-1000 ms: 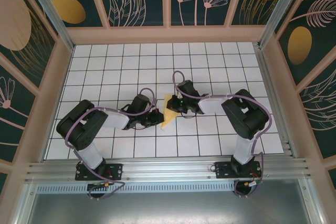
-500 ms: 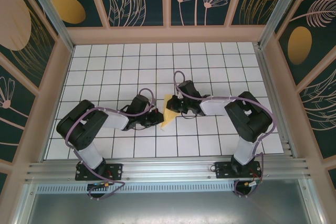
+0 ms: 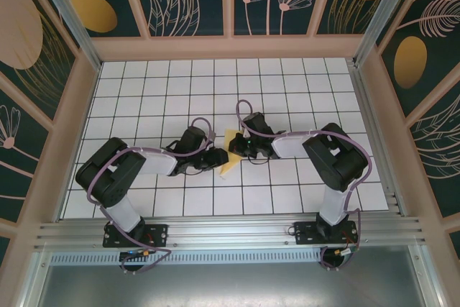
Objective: Fold a paper plane with a square sheet of paper (pick it up from the middle)
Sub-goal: Fourth fold the wing at the center of the table.
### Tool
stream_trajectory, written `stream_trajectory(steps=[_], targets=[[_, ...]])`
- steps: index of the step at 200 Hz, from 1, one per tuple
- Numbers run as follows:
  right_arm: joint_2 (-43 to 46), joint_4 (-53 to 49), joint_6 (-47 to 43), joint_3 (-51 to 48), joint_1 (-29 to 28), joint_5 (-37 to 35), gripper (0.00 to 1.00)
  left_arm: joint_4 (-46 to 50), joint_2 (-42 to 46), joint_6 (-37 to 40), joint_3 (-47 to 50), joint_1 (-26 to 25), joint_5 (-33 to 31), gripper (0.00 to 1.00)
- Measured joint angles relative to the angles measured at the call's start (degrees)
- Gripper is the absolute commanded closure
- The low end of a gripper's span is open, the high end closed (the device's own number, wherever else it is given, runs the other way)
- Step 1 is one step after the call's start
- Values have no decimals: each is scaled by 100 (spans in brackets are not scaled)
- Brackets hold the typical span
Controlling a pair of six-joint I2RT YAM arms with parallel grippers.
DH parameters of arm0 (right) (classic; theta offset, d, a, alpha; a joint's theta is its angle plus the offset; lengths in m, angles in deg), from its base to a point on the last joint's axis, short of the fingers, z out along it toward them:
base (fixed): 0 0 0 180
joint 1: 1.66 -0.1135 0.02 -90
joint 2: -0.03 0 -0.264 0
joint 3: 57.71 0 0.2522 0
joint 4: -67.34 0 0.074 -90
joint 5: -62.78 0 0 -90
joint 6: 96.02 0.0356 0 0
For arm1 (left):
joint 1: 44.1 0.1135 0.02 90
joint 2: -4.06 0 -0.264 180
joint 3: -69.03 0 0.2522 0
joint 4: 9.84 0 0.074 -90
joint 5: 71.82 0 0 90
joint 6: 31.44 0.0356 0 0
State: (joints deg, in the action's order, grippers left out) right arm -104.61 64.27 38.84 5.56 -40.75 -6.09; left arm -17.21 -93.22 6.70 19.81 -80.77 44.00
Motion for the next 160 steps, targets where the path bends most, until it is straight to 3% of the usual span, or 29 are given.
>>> stream_trajectory(steps=[95,160], targets=[[0,0,-2,0,0,2,93,616,-208,232,-350,46,-273,95],[146,-98,-31,9,22,-33,91,280,-273,251,-289,55,-387,99]])
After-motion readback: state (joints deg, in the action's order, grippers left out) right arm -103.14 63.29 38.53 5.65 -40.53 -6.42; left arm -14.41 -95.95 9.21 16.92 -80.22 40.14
